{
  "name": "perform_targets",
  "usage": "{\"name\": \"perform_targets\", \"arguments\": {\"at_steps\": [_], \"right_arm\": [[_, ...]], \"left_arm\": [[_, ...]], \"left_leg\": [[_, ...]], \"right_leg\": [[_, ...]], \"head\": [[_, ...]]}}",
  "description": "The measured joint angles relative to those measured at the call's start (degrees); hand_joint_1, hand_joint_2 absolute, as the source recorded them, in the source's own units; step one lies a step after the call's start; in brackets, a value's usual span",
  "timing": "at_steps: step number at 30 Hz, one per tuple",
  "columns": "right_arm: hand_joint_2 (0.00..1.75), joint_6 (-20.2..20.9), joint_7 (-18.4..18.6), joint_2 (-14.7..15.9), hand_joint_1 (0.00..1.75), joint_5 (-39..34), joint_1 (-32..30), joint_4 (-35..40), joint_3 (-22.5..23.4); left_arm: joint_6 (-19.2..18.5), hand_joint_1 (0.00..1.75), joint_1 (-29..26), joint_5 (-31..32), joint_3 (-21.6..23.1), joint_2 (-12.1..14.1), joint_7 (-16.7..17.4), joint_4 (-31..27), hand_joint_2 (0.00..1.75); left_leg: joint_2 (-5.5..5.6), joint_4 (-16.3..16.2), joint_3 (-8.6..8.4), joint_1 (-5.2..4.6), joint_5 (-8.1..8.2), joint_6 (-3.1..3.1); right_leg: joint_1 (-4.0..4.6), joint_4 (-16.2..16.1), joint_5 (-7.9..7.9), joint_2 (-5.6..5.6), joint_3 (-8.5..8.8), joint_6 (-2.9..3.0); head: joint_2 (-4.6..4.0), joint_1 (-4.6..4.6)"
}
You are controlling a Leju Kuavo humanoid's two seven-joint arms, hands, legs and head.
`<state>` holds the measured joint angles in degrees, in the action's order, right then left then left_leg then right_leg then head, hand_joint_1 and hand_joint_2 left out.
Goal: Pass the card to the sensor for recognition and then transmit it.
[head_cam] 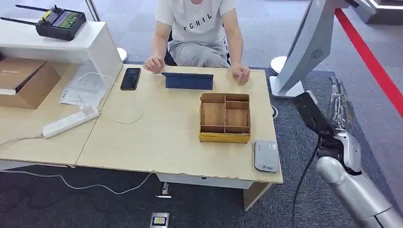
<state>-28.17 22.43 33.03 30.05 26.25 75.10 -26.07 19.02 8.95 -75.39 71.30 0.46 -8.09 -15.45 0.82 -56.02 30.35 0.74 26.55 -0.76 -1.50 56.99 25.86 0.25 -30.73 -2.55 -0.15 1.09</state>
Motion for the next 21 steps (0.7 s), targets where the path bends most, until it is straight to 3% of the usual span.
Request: {"name": "perform_targets", "arguments": {"at_steps": [9, 21], "right_arm": [[1.75, 0.94, -1.51, -3.52, 0.0, 4.2, 5.79, -2.14, -8.01], [1.75, 3.34, 0.55, -6.08, 0.0, 12.42, 12.47, -10.6, -13.8]], "left_arm": [[-0.61, 0.0, 1.33, 2.56, 0.0, -0.22, 1.34, 0.0, 0.0], [-2.73, 0.0, 3.01, 6.91, 0.09, -0.22, 3.89, -0.04, 0.0]], "left_leg": [[0.05, 0.0, 0.02, 0.03, -0.02, -0.02], [0.04, 0.0, 0.04, 0.02, -0.01, -0.02]], "right_leg": [[0.03, 0.01, 0.0, -0.03, -0.03, 0.0], [0.02, 0.01, 0.0, -0.03, -0.06, 0.0]], "head": [[0.0, -0.02], [0.0, -0.02]]}}
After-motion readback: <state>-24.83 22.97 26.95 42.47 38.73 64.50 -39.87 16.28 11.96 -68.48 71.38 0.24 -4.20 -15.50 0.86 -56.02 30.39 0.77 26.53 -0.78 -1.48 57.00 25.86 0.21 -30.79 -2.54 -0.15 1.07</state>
